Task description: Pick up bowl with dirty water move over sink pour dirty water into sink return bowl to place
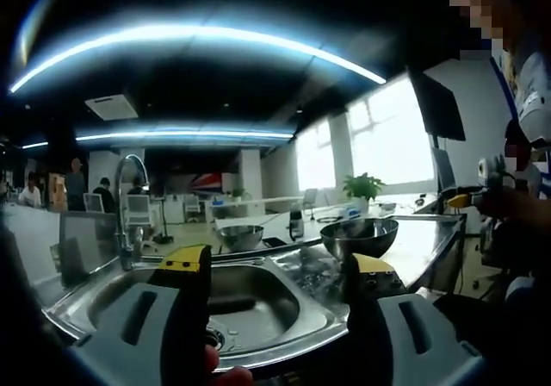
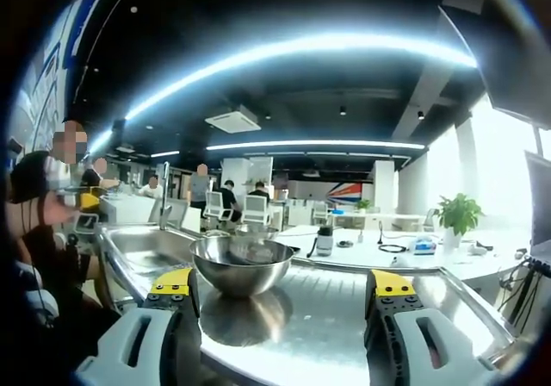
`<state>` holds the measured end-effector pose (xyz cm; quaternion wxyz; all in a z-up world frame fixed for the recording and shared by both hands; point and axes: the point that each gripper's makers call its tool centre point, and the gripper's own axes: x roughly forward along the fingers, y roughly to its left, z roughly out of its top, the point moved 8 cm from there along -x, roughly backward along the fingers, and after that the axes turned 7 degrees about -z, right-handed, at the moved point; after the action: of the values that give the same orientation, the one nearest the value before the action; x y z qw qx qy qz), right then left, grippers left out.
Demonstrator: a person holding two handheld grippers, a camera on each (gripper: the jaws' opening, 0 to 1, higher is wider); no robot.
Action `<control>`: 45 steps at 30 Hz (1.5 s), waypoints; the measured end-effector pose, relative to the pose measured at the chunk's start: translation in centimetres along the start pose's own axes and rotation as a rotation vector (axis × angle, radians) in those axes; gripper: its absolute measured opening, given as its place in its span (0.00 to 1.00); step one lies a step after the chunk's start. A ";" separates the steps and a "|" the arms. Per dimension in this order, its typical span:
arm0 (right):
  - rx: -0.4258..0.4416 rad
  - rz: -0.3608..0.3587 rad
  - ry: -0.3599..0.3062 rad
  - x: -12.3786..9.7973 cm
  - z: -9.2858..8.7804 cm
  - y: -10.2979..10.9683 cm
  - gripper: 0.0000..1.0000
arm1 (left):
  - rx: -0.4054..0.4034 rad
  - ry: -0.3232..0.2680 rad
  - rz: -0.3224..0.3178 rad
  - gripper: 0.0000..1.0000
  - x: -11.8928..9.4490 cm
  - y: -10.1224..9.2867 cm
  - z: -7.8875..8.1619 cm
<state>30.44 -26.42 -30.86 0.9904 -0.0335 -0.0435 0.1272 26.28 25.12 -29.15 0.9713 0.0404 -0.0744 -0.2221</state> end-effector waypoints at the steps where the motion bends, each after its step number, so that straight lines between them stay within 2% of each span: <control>1: -0.001 0.000 0.000 0.0 0.0 0.0 0.72 | 0.005 0.001 0.000 0.61 0.0 0.0 0.0; 20: 0.006 0.002 0.000 -0.1 0.0 -0.1 0.71 | -0.018 -0.014 0.008 0.61 0.0 0.0 0.1; 27: 0.035 0.011 -0.010 0.0 0.2 0.0 0.71 | -0.037 -0.005 0.003 0.59 0.2 -0.1 0.1; 30: 0.022 0.009 -0.007 0.0 0.1 0.0 0.71 | -0.043 0.004 0.008 0.55 0.4 0.0 0.0; 45: 0.027 0.021 -0.002 0.3 -0.3 0.2 0.71 | -0.073 0.017 -0.006 0.53 2.6 -0.2 0.6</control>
<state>30.72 -26.12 -31.16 0.9893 -0.0204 -0.0422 0.1379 28.41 23.77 -28.27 0.9721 0.0069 -0.0579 -0.2273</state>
